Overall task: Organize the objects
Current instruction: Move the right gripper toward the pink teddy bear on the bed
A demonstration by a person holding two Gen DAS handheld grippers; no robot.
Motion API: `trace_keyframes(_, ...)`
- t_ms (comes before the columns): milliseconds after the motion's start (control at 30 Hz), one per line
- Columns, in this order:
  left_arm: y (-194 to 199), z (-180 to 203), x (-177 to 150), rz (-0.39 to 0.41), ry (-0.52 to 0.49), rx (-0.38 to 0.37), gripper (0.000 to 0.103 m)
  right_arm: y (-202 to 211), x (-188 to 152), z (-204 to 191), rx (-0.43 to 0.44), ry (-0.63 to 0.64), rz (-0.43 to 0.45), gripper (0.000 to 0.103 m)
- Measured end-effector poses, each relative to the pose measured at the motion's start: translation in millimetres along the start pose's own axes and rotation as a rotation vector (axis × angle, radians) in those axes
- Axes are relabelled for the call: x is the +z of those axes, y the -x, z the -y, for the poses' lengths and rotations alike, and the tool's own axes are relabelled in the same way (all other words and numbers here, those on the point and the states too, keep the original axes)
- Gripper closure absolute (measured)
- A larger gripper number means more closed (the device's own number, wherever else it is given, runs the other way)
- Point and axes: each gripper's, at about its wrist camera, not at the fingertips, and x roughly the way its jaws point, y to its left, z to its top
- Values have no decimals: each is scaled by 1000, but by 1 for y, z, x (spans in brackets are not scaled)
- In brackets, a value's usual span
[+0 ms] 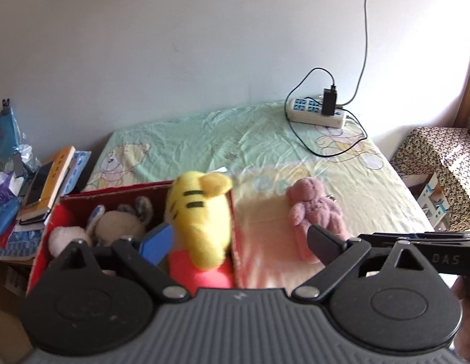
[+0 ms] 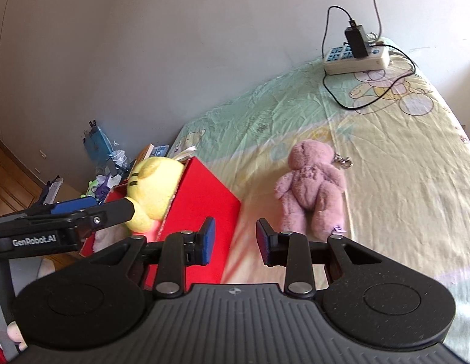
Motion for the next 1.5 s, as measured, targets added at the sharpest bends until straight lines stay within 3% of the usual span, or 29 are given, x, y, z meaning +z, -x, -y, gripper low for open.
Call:
trace_keyframes(233, -24, 58, 6, -17, -66, -56, 10, 5, 7, 44, -42, -28, -13, 70)
trace_keyframes(500, -83, 90, 4, -49, -98, -111, 13, -23, 27, 98, -20, -131, -64, 69)
trace_keyframes(767, -141, 88, -2, -152, -12, -244, 13, -68, 39, 129, 56, -225, -106, 68)
trace_keyframes(1000, -174, 80, -2, -199, 52, -282, 5, -103, 43, 141, 100, -259, -131, 68)
trace_keyframes(1233, -206, 80, -6, -258, 61, -311, 4, -127, 43, 145, 147, -254, -159, 63)
trace_keyframes(1367, -219, 74, -6, -273, 80, -308, 4, -133, 43, 152, 198, -291, -132, 63)
trace_keyframes(1500, -230, 69, -9, -289, 105, -290, 4, -136, 46, 145, 202, -240, -108, 61)
